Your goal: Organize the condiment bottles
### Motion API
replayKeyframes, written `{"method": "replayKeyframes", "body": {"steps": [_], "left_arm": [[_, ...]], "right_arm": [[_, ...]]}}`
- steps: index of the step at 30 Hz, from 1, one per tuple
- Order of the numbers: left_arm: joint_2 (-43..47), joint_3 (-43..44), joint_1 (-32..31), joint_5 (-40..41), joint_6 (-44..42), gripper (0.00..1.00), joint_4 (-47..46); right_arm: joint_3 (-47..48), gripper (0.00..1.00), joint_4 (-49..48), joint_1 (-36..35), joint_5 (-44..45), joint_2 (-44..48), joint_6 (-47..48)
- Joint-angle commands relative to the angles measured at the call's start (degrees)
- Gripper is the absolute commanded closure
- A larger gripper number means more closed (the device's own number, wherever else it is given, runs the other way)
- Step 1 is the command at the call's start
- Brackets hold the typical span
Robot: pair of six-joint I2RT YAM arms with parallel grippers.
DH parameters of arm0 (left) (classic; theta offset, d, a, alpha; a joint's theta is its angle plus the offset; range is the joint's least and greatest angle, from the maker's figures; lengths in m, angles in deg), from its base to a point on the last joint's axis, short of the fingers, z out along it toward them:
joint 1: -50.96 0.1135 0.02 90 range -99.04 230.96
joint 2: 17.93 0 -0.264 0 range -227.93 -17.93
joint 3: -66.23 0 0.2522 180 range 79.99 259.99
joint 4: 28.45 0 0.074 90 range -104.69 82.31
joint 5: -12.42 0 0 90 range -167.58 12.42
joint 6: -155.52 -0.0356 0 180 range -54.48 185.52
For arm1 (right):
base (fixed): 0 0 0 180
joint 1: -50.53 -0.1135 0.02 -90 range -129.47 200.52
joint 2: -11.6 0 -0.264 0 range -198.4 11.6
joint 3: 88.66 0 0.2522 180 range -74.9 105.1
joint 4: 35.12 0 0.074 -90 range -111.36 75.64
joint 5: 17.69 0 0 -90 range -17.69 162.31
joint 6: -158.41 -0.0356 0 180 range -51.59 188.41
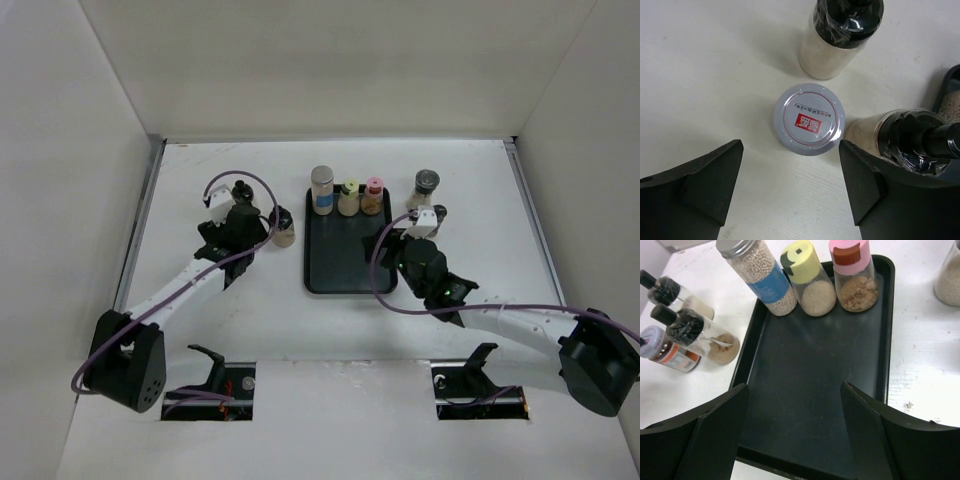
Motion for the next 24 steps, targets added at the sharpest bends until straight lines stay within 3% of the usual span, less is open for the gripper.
{"method": "replayKeyframes", "body": {"steps": [1,17,20,24], "left_arm": [[-2.5,5.0,0.5,-4.0,-0.3,0.23,-0.1],[-13.8,8.2,4.7,-5.0,-3.7,0.24,-5.4],[-14.0,7.0,4.5,-4.7,-3.8,0.36,-8.0],[-12.5,4.8,4.5,-3.8,-3.8,0.64,-7.5]], "right_arm": [[-0.6,0.19,-6.6,-0.7,-1.3,0.2,-1.0],[-1.1,0.08,-6.6,-0.8,-2.3,0.1,-1.2],[-0.9,0.06,-6.8,-1.3,-2.6,-0.5,-0.8],[-1.0,0.05,-6.8,-1.5,-2.6,-0.3,-0.4]]}}
